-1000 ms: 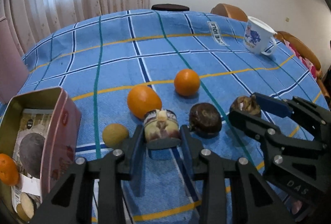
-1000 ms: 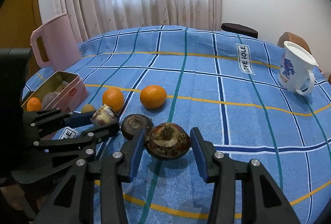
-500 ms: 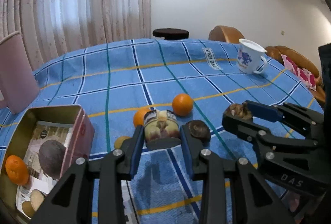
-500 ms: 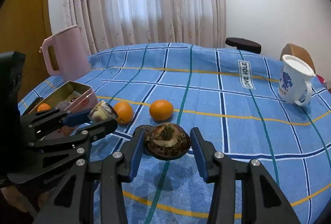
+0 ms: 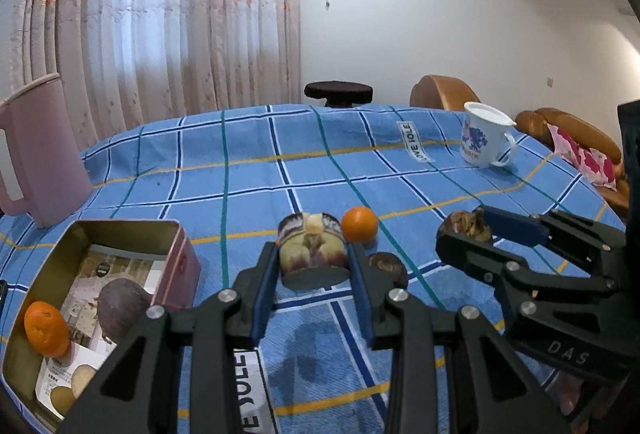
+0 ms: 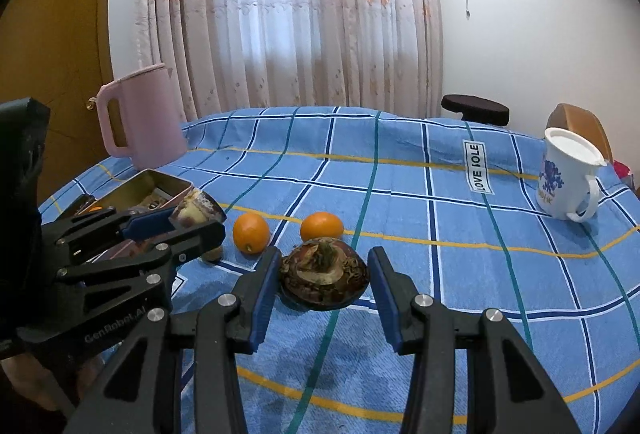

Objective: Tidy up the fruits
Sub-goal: 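Carry the cupcake toward the tin with the left gripper while the right carries the mushroom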

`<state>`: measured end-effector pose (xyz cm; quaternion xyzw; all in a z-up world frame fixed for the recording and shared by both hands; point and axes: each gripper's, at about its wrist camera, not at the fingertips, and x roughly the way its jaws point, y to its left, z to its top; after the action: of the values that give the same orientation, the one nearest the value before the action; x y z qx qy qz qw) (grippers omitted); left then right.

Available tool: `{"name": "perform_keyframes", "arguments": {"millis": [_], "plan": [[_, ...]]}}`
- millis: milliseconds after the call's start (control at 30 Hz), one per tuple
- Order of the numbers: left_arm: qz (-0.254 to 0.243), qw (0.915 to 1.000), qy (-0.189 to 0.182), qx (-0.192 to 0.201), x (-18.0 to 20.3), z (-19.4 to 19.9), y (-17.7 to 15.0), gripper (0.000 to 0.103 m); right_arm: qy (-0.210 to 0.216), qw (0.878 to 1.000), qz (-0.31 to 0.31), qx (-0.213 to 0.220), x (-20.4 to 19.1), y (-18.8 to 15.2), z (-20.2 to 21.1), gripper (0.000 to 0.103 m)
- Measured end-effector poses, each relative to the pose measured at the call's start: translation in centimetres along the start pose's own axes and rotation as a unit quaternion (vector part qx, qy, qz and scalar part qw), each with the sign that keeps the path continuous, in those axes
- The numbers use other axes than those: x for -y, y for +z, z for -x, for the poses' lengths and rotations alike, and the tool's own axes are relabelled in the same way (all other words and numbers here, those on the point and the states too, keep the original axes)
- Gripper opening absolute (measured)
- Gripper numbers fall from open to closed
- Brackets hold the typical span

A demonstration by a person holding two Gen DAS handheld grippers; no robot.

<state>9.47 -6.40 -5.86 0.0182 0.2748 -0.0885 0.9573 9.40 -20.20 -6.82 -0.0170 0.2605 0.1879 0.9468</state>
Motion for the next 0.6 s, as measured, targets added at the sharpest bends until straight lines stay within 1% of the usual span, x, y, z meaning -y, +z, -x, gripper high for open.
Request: {"name": "perform_keyframes", "arguments": {"millis": [600], "plan": [[0.003,0.9992,0.017,0.037,0.0,1.4,-0.1,0.036,0.005,0.999,0.017,0.044,-0.6,-0.2,1.6,0.047]]}}
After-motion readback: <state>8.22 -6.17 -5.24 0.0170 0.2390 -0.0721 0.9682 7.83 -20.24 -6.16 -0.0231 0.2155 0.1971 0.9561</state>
